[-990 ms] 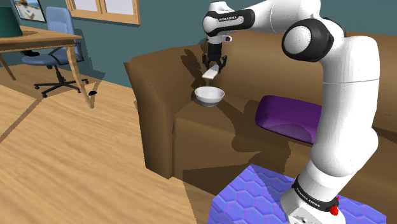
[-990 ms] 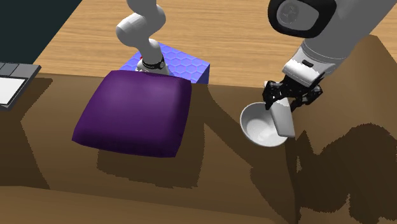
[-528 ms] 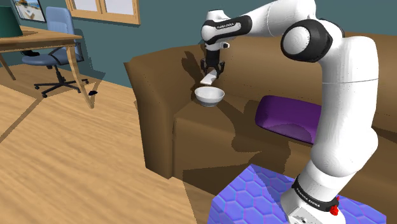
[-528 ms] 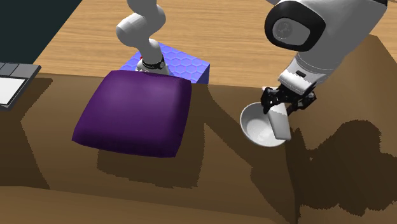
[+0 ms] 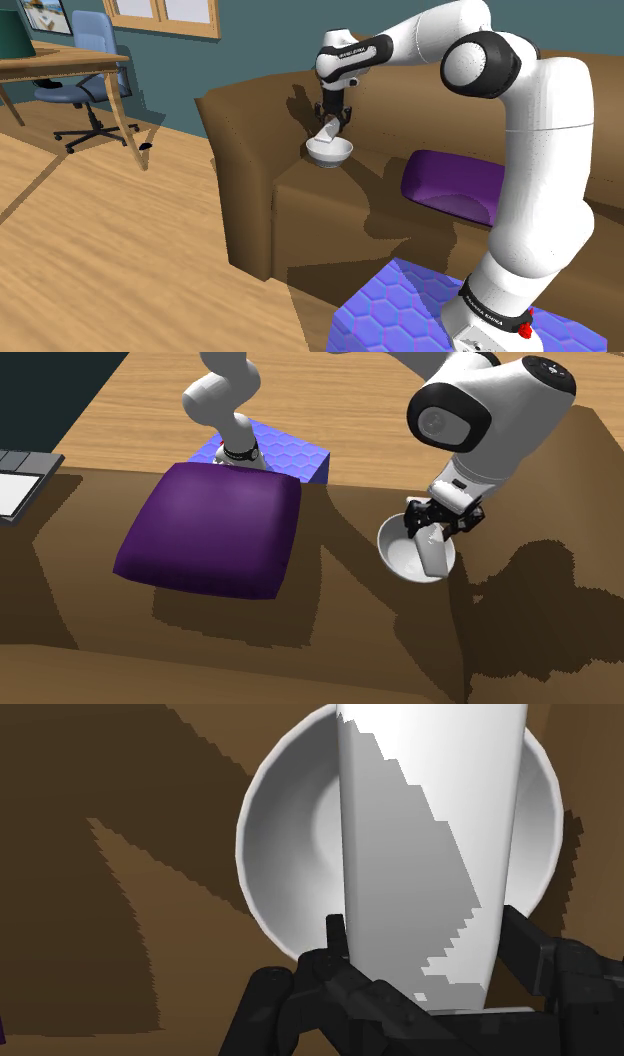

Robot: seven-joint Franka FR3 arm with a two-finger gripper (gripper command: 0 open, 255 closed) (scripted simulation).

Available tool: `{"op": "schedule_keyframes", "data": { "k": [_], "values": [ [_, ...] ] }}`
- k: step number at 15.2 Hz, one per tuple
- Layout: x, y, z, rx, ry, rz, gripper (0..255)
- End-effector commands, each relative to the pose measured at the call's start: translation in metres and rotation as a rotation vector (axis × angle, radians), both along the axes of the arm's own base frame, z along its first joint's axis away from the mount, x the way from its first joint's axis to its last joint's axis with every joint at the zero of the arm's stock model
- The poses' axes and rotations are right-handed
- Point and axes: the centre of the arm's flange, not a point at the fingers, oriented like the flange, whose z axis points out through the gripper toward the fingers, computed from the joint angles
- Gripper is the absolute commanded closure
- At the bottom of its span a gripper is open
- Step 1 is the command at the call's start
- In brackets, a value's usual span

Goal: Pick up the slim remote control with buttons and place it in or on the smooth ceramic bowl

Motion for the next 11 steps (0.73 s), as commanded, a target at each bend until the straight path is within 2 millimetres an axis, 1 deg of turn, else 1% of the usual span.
{"op": "schedule_keyframes", "data": {
  "k": [1, 5, 6, 11],
  "values": [
    [-0.0004, -0.0002, -0.0010, 0.000, -0.001, 0.000, 255],
    [-0.0004, -0.0002, -0.0010, 0.000, -0.001, 0.000, 255],
    [-0.0004, -0.0002, -0.0010, 0.000, -0.001, 0.000, 0],
    [-0.0004, -0.0003, -0.0010, 0.000, -0.001, 0.000, 0]
  ]
}}
